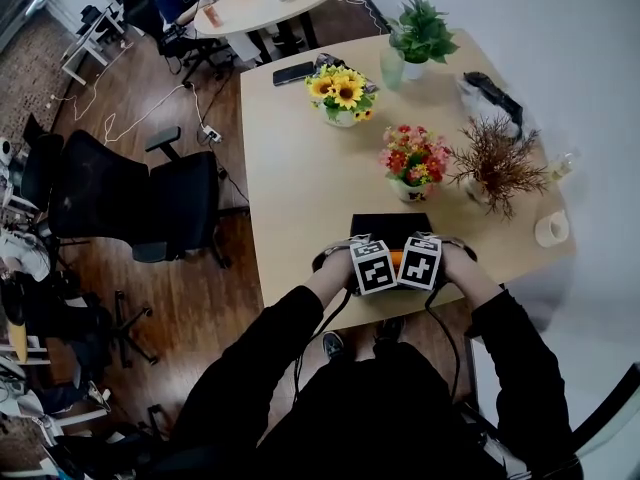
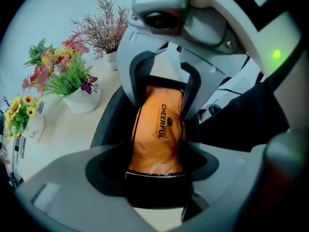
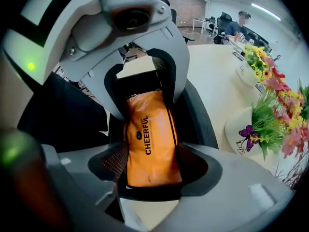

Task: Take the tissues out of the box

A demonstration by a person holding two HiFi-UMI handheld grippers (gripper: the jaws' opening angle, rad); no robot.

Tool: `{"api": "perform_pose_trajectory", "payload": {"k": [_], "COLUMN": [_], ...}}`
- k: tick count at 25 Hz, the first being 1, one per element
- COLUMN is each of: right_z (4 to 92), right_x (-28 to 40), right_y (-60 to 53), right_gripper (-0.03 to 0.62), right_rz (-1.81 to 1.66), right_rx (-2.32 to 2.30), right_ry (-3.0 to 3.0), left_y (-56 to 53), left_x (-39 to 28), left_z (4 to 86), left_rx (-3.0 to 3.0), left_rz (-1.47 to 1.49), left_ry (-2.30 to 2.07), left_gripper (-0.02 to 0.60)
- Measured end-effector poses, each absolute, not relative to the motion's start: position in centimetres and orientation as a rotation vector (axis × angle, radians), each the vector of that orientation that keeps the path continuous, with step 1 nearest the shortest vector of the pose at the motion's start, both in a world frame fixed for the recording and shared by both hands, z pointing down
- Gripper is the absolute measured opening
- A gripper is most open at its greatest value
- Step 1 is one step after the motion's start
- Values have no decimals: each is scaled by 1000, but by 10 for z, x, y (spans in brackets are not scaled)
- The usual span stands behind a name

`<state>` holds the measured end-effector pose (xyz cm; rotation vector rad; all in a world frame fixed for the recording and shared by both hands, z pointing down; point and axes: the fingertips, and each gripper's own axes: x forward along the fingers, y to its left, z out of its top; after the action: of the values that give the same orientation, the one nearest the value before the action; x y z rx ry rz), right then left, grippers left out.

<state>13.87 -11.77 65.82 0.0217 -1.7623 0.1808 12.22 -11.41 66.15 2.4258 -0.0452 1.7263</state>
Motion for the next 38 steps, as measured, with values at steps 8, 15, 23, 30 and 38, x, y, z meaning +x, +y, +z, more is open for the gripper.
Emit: {"api": "perform_pose_trajectory", "payload": {"k": [8,15,23,30,38], "right_z": [653,642,621,599,564], "right_x": [136,137,136,134,118], "right_y": [-116,-113,-114,-116,-119], "right_gripper": [254,224,221,218,213], "right_rz": [182,143,92,36,-55], "right_rx": [29,130,185,217,247], "right_ry": [-1853,-1878,-1879,-1867,-1869], "left_y": [-112,-111,-112,-114,-118], "left_x": [120,121,119,115,96], "left_z": [656,643,621,599,563], "left_rx": [2453,2519,2576,2617,2659], "left_rz": [1634,1677,1706,1712,1730], "left_ry": [-30,-107,-156,-198,-307], "left_gripper": [211,186,183,181,179]}}
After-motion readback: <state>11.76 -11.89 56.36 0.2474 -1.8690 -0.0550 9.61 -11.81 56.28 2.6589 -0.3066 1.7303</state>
